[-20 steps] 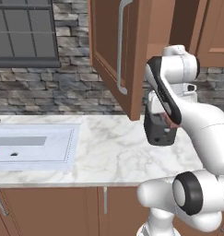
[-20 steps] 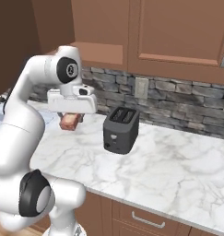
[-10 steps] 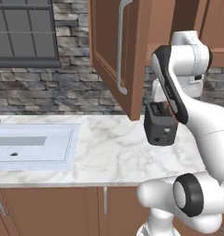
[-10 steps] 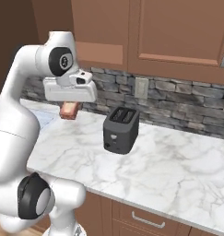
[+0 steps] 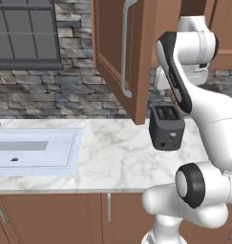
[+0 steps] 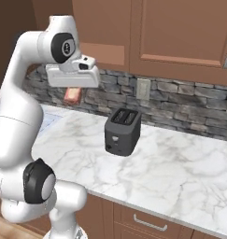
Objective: Pick up the bar soap and bar soap from the sink, and place them back in the cabinet, and close the cabinet door.
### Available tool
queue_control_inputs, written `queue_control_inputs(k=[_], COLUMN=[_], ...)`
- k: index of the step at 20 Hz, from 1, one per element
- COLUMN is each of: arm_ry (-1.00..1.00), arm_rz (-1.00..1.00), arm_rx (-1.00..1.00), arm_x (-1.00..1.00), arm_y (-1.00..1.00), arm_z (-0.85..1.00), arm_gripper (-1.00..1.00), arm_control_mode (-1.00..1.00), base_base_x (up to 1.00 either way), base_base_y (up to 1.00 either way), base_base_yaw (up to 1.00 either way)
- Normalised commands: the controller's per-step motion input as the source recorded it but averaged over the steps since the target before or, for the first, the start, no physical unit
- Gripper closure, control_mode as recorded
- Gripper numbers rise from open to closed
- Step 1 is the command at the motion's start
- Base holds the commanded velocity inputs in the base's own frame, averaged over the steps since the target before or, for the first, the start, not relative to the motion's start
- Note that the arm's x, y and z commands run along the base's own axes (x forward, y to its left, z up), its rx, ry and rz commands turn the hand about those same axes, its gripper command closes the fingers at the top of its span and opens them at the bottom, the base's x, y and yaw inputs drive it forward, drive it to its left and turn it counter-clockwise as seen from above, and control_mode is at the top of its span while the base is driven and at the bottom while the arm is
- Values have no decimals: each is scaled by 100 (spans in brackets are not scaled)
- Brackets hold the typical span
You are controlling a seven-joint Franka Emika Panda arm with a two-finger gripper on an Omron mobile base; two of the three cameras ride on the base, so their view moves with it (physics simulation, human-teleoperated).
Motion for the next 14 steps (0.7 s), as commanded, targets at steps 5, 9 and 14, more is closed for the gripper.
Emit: queue_control_inputs(k=[5, 9, 14], arm_ry=[-9, -13, -17], arm_rz=[0, 0, 0], arm_rx=[0, 0, 0], arm_x=[42, 47, 44], arm_y=[0, 0, -2], arm_z=[31, 8, 14], arm_gripper=[100, 100, 100], arm_control_mode=[-100, -100, -100], base_base_x=[0, 0, 0], base_base_y=[0, 0, 0], base_base_yaw=[0, 0, 0])
